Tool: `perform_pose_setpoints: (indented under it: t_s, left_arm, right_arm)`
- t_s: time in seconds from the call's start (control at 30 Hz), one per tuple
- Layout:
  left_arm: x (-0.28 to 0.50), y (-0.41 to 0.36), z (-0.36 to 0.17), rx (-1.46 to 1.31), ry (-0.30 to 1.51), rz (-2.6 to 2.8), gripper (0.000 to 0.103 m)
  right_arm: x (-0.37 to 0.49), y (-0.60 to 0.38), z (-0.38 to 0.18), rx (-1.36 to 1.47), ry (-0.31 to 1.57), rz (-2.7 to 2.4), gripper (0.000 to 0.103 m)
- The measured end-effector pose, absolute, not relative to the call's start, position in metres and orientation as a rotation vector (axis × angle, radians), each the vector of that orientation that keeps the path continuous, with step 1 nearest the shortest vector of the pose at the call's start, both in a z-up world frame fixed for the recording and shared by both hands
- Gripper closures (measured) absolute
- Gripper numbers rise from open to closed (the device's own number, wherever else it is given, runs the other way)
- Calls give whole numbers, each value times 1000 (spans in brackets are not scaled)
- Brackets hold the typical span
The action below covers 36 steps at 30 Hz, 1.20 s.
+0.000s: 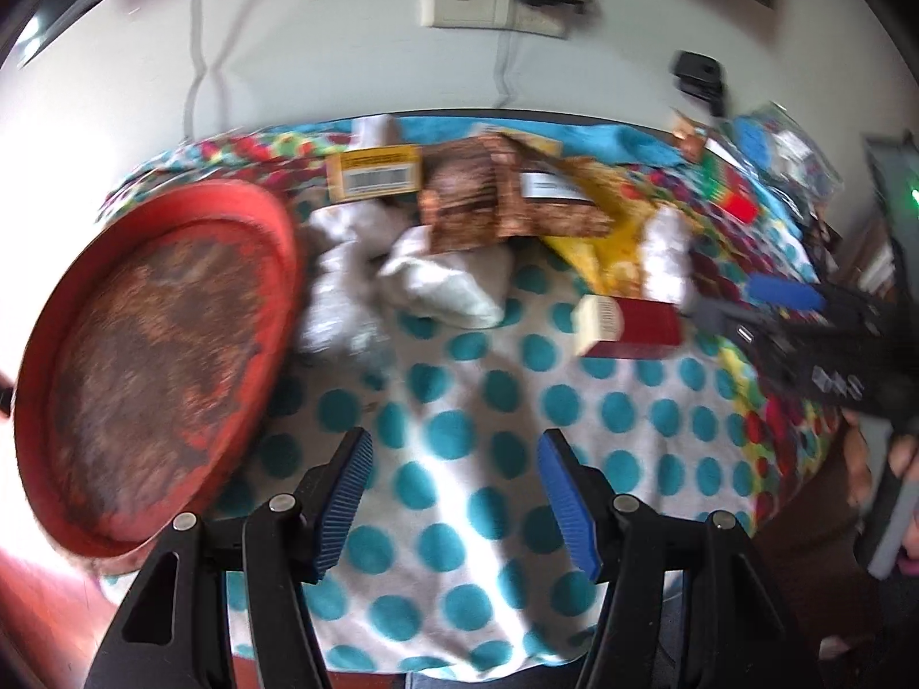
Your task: Organize objects
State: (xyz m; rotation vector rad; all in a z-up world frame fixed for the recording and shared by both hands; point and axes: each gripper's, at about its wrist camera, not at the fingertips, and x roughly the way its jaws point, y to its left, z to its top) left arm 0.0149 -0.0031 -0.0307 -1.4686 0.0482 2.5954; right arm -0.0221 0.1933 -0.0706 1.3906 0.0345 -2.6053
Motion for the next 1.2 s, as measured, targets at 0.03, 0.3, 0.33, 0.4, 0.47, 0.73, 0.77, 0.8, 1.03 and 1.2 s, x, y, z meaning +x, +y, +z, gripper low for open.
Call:
perform_pose_setpoints:
  t_s: [0.03, 0.3, 0.33, 0.4, 0.47, 0.73, 0.77, 0.8, 1.03, 1.2]
  left_arm:
    - [14, 4, -32, -1456, 67, 2576, 41]
    - [-3, 30, -41, -1448, 106, 2489, 41]
    - [-6, 32, -42, -1450, 101, 2480, 41]
    - [-12, 36, -44, -1445, 99, 2464, 41]
    - [-15, 41, -46, -1440, 112, 2453, 41]
    - [-29, 61, -44, -1325, 207, 2301, 41]
    - [-32, 64, -44, -1306, 240, 2277, 41]
    - [-34, 67, -43, -1290, 287, 2249, 41]
    - [-50, 89, -51, -1251, 569, 2044, 41]
    - [-64, 101, -62, -1276, 636, 1953, 41]
  right_arm:
    - [-26, 194, -72, 1395, 30, -2607, 31]
    - [-54, 196, -88, 1419, -14, -2579, 49]
    - [-56, 195, -91, 1426, -20, -2566, 49]
    - [-61, 196, -97, 1437, -41, -2550, 53]
    - [-62, 195, -102, 1435, -42, -2531, 66]
    - [-50, 202, -100, 1382, -43, -2533, 67]
    - [-48, 205, -99, 1381, -53, -2535, 68]
    - [-47, 207, -99, 1381, -62, -2531, 68]
    - [-34, 220, -97, 1383, -146, -2523, 68]
    - [-30, 225, -96, 1380, -186, -2518, 67]
